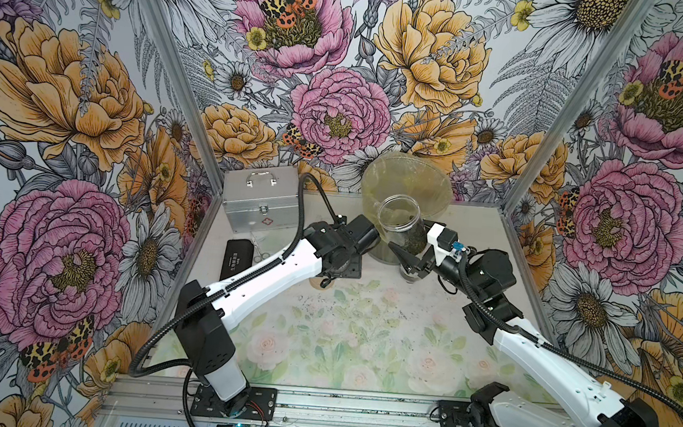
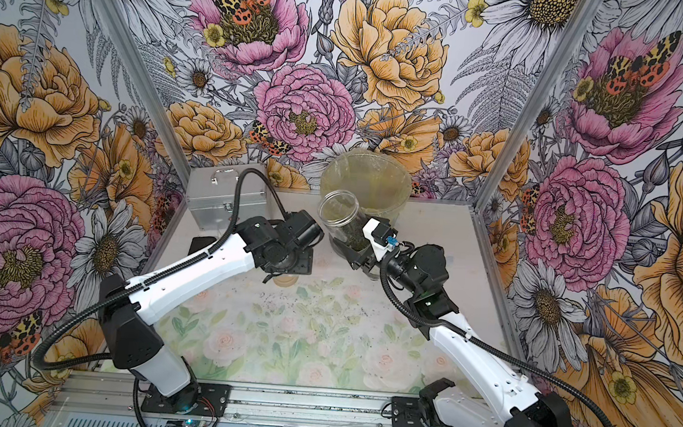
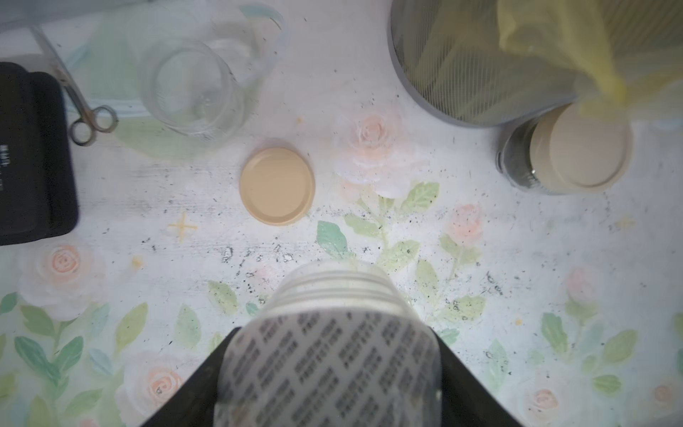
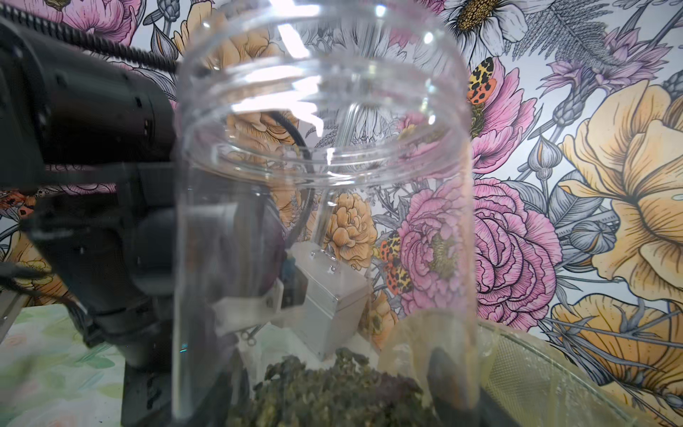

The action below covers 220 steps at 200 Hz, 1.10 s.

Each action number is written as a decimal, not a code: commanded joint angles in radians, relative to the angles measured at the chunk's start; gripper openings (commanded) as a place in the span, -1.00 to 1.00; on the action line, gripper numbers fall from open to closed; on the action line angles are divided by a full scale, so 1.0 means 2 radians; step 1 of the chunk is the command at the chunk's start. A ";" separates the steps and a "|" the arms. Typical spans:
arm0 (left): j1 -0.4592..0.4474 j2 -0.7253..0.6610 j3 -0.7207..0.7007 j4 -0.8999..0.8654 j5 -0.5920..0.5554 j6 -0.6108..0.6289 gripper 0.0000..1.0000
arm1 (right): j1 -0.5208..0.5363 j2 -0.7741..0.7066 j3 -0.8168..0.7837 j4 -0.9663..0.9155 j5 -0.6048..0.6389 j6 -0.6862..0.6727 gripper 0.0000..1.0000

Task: Empty moldy tea leaves from jars
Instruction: Place the lid at the center of the board.

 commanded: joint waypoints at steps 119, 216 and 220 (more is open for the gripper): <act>-0.047 0.152 -0.076 0.145 0.011 0.106 0.98 | -0.017 -0.078 0.035 -0.099 0.064 0.019 -0.28; -0.040 0.049 -0.085 0.147 0.046 0.092 0.82 | -0.018 -0.065 0.039 -0.100 0.068 0.030 -0.30; -0.040 0.044 -0.089 0.147 0.050 0.090 0.77 | -0.018 -0.064 0.040 -0.100 0.069 0.031 -0.30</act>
